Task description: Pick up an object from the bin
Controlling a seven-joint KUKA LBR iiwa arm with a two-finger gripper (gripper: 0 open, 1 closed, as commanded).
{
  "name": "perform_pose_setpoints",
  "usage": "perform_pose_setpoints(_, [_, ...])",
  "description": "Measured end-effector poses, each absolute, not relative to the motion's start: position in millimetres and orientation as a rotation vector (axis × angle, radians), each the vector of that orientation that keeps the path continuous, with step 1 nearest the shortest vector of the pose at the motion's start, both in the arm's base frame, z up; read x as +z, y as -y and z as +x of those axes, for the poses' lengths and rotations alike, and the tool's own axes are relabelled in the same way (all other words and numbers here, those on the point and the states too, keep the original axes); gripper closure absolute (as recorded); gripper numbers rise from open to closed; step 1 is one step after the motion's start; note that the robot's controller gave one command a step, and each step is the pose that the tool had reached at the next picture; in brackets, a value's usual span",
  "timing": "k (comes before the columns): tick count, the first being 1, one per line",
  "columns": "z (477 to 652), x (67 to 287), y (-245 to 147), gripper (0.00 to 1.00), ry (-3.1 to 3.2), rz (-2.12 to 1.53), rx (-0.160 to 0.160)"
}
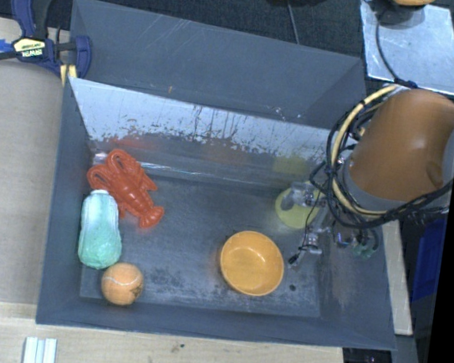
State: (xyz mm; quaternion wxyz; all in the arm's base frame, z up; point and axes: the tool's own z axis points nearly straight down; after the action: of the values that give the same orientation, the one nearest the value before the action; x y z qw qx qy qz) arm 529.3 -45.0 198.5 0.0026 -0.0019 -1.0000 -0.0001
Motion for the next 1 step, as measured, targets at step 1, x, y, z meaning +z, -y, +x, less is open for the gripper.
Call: perform_pose_setpoints(1, [530.9,203.3,44.8,0.0,3.145,-0.002,0.001])
